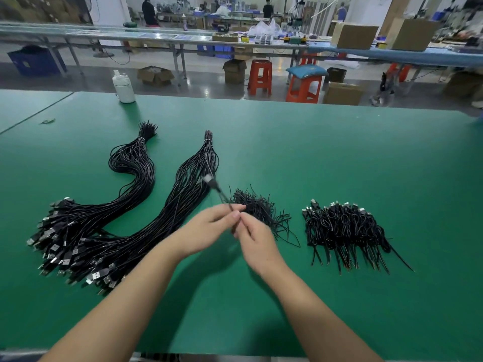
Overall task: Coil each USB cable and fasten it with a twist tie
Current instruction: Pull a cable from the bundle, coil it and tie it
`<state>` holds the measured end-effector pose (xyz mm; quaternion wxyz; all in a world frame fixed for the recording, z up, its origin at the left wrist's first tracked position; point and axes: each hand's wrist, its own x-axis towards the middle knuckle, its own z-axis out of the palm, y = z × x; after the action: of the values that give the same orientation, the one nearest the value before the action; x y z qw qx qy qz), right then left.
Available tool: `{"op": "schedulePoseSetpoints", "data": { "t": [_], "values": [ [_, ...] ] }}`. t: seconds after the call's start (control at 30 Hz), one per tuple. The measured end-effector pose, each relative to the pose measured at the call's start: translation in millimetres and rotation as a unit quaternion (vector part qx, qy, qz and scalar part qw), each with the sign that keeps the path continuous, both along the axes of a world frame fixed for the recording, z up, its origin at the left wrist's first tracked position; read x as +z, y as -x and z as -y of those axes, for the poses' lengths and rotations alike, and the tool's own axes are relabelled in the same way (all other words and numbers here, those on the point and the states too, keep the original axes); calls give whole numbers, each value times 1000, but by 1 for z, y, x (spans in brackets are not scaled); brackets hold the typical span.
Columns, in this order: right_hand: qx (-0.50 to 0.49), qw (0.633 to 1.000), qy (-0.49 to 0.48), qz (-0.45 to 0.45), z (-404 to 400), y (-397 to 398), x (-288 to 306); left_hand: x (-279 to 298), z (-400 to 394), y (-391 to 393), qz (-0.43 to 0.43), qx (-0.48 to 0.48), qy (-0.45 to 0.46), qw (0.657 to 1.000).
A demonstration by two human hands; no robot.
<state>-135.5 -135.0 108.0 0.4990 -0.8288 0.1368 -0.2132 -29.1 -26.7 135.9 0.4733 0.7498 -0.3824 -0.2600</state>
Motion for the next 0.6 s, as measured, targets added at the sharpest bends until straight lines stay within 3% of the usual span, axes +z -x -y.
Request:
{"op": "schedulePoseSetpoints", "data": {
  "t": [0.27, 0.43, 0.6],
  "values": [
    [18, 999, -33, 26, -12, 4, 12, 10, 4, 10, -62, -9, 42, 997],
    [18, 998, -61, 16, -10, 7, 12, 16, -1, 5, 82, -9, -10, 997],
    [43, 994, -104, 10, -16, 14, 11, 16, 1, 10, -120, 28, 110, 986]
  ]
}}
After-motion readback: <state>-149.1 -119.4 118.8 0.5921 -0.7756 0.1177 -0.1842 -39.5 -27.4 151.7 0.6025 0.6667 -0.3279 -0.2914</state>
